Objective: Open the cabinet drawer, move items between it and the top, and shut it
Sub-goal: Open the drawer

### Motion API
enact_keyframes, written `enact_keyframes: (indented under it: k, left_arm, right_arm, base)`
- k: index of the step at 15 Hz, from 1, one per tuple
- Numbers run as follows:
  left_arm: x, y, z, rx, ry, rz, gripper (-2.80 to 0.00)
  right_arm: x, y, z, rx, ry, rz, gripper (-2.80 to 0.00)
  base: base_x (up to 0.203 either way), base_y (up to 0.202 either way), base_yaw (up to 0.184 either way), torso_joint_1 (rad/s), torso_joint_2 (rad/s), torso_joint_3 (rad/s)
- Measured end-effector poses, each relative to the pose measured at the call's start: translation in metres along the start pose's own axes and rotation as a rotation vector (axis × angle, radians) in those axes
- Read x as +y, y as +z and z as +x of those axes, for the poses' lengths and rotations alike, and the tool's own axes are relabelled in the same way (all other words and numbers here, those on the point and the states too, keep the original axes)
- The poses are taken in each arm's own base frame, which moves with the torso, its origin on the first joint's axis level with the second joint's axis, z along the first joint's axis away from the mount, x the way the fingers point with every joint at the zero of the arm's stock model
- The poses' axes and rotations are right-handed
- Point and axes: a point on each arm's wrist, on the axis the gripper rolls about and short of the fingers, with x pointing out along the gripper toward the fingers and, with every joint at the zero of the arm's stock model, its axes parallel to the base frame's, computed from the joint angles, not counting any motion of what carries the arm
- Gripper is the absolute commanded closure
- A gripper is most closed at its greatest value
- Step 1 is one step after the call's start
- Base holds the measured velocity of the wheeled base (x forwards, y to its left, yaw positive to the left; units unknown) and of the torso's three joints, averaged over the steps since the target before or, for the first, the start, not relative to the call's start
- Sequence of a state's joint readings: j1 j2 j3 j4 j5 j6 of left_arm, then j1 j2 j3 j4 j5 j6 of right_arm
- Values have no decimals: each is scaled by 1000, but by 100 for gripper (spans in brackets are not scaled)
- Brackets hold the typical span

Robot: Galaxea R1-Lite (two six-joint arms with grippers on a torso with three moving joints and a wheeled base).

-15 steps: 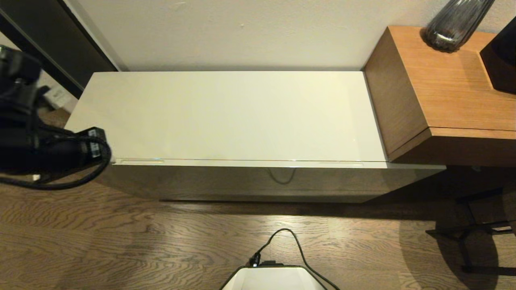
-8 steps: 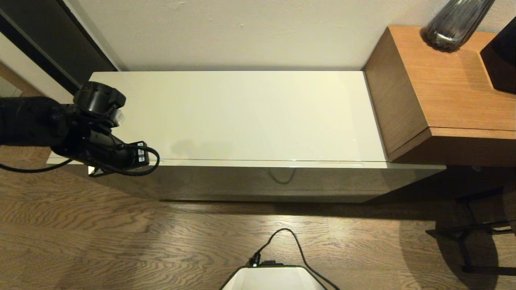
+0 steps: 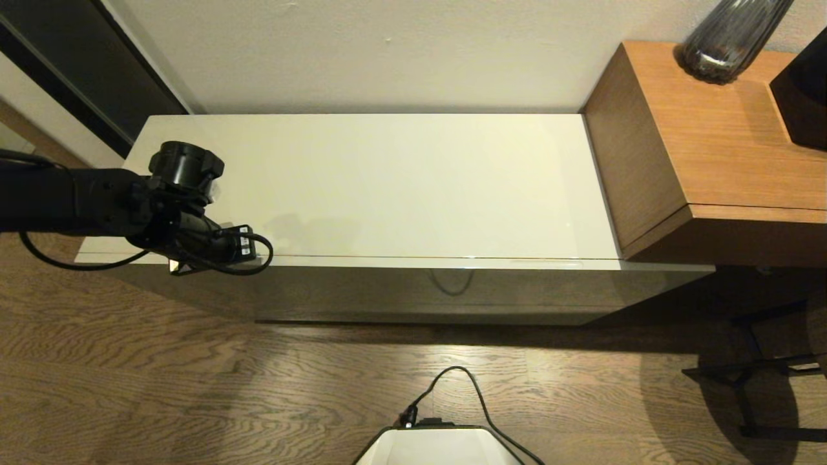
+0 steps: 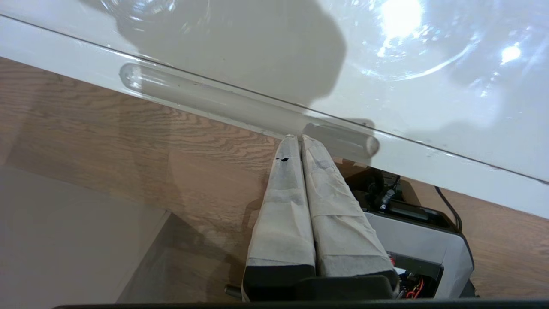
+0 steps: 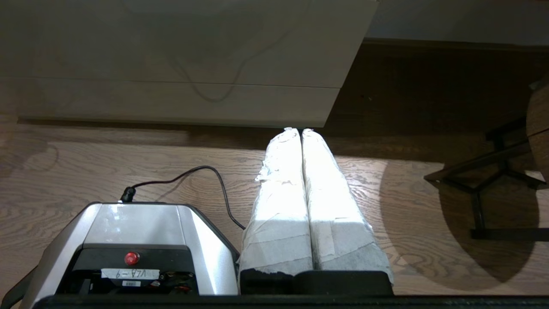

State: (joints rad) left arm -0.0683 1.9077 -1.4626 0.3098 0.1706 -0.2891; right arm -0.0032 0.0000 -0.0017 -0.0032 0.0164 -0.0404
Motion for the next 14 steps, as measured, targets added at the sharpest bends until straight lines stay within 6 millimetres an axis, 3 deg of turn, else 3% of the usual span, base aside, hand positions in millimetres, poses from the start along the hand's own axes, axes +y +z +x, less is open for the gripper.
enact_keyframes:
  k: [14]
  left_arm:
    - [-2,-2,15,25,3,10,0]
  right_arm:
    - [0,0,0,0,0,0,0]
  base:
    - [0,0,0,0,0,0]
